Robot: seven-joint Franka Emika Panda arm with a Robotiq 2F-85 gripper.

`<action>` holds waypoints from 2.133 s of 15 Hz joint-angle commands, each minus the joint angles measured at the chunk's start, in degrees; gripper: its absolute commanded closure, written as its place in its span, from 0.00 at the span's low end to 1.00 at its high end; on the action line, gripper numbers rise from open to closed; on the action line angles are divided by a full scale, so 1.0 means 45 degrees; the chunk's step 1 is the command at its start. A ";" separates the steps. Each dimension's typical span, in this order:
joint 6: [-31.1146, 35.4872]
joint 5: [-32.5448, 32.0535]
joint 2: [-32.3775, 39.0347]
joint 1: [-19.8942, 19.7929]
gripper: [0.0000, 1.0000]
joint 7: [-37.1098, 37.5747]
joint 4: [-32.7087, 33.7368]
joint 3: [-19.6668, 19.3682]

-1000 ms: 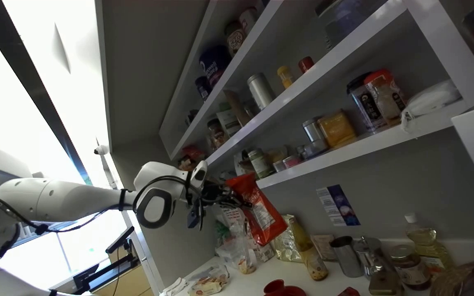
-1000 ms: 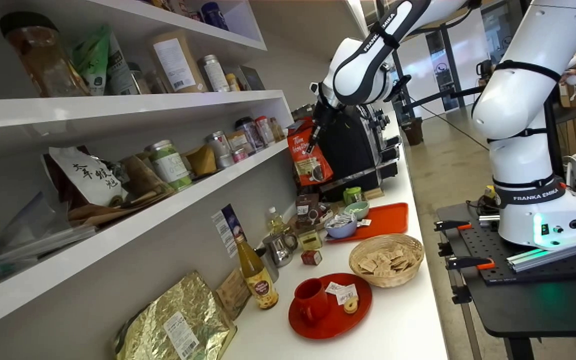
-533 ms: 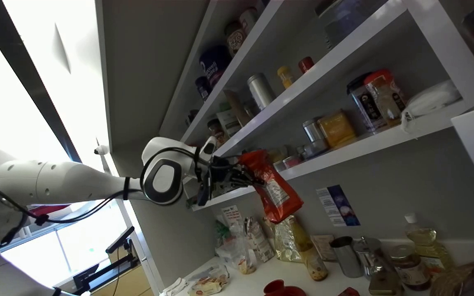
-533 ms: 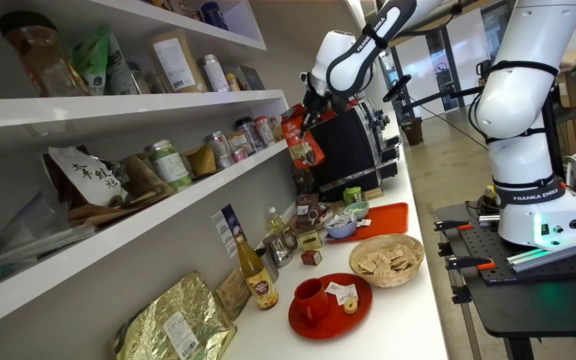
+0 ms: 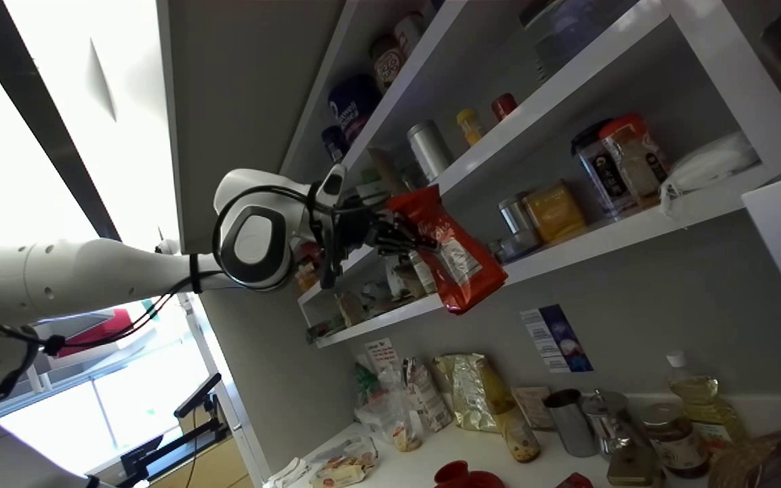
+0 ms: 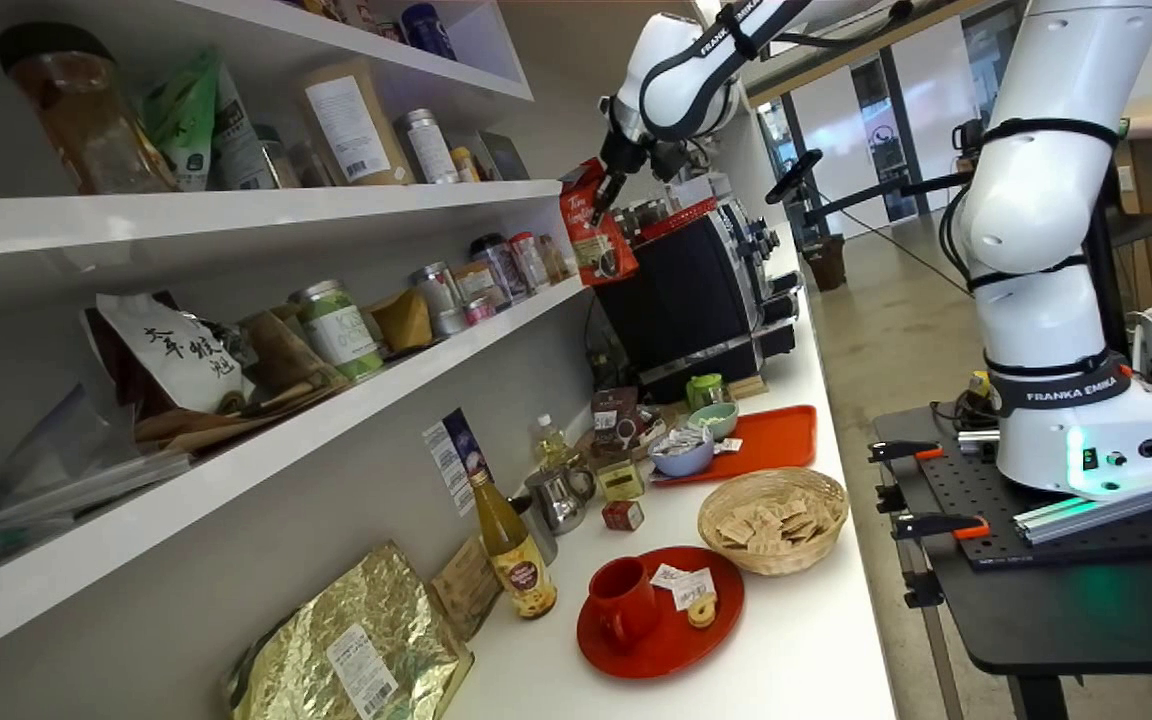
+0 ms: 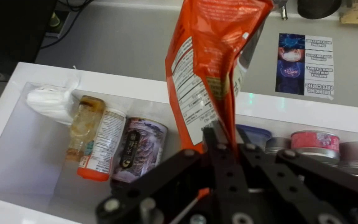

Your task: Put the pack on the shelf

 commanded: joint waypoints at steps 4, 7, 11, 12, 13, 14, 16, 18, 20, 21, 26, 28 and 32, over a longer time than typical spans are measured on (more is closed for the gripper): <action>-0.1273 0.0882 0.1225 0.1707 0.99 -0.1073 0.2383 -0.2172; -0.1623 0.1646 0.2208 0.2258 0.99 -0.1584 0.3553 -0.2726; -0.2212 0.2666 0.3565 0.2332 0.99 -0.2054 0.5353 -0.3050; -0.2362 0.2813 0.3935 0.2214 0.99 -0.2099 0.5802 -0.3053; -0.2545 0.2981 0.4336 0.2121 0.99 -0.2135 0.6279 -0.3037; -0.2696 0.3104 0.4680 0.2002 0.99 -0.2135 0.6672 -0.3001; -0.2909 0.3458 0.5416 0.1770 0.99 -0.2189 0.7447 -0.2905; -0.2874 0.3834 0.6188 0.1537 0.99 -0.2193 0.8108 -0.2696; -0.2911 0.3948 0.6971 0.1258 0.99 -0.2024 0.8856 -0.2380; -0.2899 0.3890 0.7410 0.1127 0.99 -0.1894 0.9257 -0.2183; -0.3177 0.3369 0.8861 0.0595 0.99 -0.1337 1.1267 -0.1234; -0.3450 0.3159 0.9287 0.0458 0.99 -0.1214 1.1977 -0.0943; -0.4192 0.2731 0.9918 0.0265 0.99 -0.0895 1.3070 -0.0672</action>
